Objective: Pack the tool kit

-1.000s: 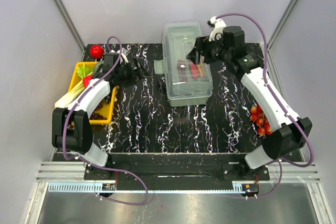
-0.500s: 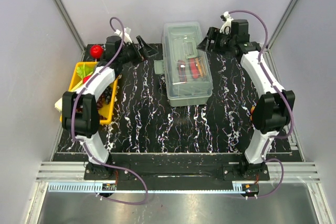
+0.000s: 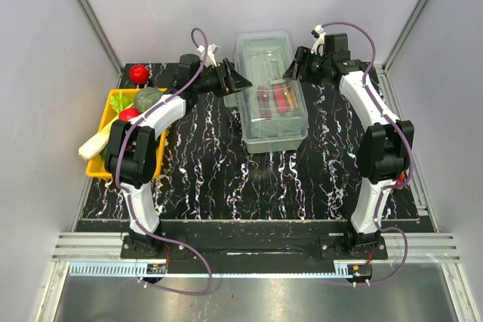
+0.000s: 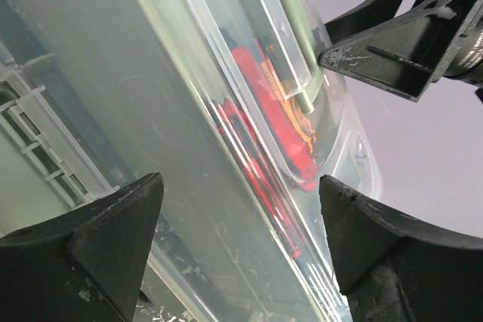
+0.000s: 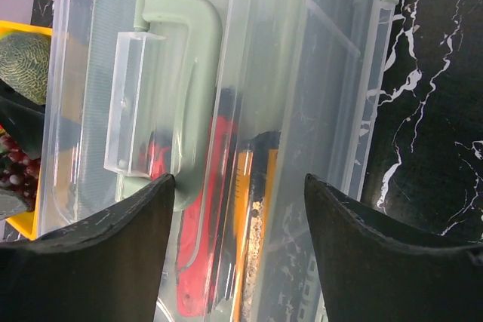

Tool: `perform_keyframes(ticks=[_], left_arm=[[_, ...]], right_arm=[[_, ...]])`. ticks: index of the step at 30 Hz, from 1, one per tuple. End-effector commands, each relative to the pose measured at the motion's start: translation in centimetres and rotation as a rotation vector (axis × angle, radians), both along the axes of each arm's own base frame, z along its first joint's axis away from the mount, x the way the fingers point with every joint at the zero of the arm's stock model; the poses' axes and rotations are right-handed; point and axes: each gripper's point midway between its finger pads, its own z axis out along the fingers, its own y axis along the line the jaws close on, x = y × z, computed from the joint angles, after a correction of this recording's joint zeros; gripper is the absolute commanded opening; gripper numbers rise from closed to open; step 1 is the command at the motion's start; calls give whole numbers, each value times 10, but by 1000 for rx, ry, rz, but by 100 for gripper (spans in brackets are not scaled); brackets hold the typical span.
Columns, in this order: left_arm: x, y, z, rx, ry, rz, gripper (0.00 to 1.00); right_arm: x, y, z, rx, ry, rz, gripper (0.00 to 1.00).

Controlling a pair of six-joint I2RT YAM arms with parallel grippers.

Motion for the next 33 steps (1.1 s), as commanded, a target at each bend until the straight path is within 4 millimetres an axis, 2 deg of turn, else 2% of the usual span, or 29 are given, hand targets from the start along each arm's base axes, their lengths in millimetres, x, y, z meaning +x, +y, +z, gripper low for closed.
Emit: perform_keyframes(ticks=[1,6,13,15,23,29,33], left_arm=[[-10,-8,15,51,-81,-53,85],[-31,-7,-6,157,-42,-57,79],[-63,1,-24,205,3,-54,75],[-70,4,-27,213,9,-47,75],[-108,2,-39,233,32,-92,74],[-146,-9,-41,232,24,-180,67],[-171,-14,-44,232,7,-247,63]], right_arm=[[-24,13,7,-47,16,13,71],[-47,31,2,-59,62,10,65],[-87,54,-1,-53,119,6,64],[-97,58,1,-41,123,12,64],[-128,62,-12,-63,163,17,64],[-142,66,-11,-77,153,41,63],[-141,62,-12,-112,145,48,63]])
